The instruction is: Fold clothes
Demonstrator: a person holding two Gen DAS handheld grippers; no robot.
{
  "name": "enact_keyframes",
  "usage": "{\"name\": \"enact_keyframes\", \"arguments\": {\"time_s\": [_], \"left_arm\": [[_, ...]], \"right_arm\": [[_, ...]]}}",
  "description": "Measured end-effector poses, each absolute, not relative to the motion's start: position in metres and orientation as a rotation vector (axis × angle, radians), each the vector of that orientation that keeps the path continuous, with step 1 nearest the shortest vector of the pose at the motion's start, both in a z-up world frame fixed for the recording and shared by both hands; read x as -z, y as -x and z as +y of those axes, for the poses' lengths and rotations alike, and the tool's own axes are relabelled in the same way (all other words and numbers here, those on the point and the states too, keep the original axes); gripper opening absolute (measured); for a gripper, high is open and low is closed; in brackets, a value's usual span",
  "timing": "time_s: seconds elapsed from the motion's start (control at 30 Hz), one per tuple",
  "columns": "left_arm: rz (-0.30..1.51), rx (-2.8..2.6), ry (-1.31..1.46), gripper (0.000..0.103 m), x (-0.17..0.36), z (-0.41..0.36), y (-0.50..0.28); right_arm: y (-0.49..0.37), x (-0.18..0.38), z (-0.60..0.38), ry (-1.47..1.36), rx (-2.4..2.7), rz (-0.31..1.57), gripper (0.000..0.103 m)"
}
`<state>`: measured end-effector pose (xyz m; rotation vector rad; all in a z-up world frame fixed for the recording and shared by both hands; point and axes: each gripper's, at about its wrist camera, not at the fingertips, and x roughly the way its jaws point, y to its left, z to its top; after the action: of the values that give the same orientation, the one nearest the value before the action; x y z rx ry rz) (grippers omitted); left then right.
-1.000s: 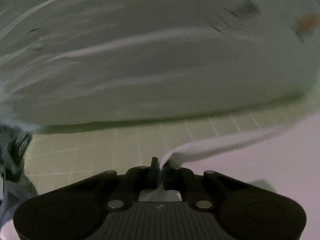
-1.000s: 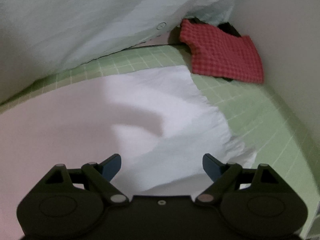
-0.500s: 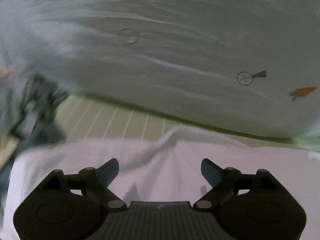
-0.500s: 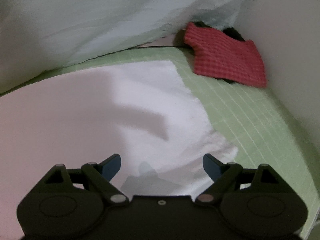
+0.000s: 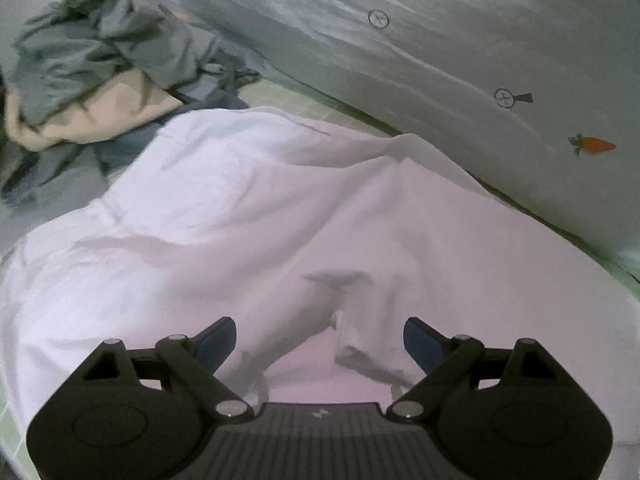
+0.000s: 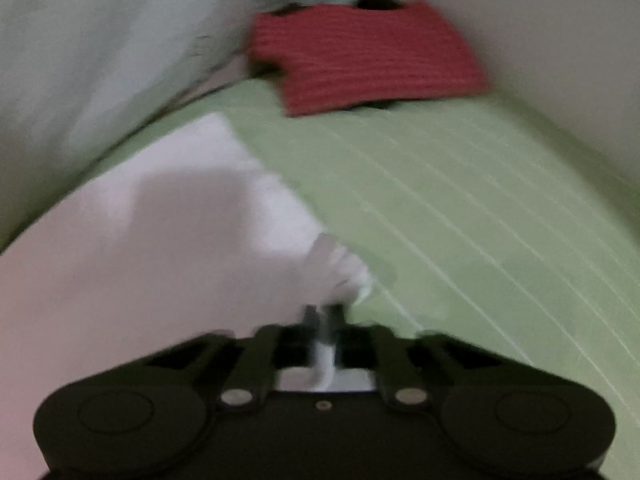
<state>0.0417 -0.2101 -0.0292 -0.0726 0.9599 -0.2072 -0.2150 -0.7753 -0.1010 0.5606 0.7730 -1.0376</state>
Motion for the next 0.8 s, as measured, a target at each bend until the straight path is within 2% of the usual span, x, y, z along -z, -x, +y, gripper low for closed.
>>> {"name": "enact_keyframes", "arguments": {"time_s": [0.13, 0.2, 0.27, 0.37, 0.47, 0.63, 0.7, 0.8], "left_arm": [[0.936, 0.184, 0.072, 0.091, 0.02, -0.208, -0.017], [0.924, 0.18, 0.058, 0.091, 0.017, -0.211, -0.006], [0.911, 0.179, 0.052, 0.091, 0.016, -0.213, 0.008], [0.911, 0.188, 0.068, 0.091, 0.018, -0.213, 0.028], [0.922, 0.199, 0.076, 0.091, 0.023, -0.214, 0.046], [0.937, 0.225, 0.082, 0.091, 0.03, -0.215, 0.073], [0.936, 0.227, 0.088, 0.091, 0.029, -0.215, 0.082], [0.924, 0.236, 0.098, 0.091, 0.026, -0.216, 0.094]], "right_arm": [[0.216, 0.092, -0.796, -0.515, 1.011, 0.713, 0.006], [0.223, 0.087, -0.808, -0.579, 1.015, 0.674, 0.015], [0.232, 0.081, -0.81, -0.598, 1.005, 0.666, 0.049], [0.254, 0.072, -0.79, -0.524, 0.934, 0.67, 0.066], [0.288, 0.075, -0.762, -0.526, 0.858, 0.711, 0.072], [0.33, 0.098, -0.723, -0.484, 0.846, 0.824, 0.074], [0.341, 0.104, -0.715, -0.503, 0.833, 0.834, 0.073], [0.347, 0.107, -0.706, -0.512, 0.785, 0.827, 0.063]]}}
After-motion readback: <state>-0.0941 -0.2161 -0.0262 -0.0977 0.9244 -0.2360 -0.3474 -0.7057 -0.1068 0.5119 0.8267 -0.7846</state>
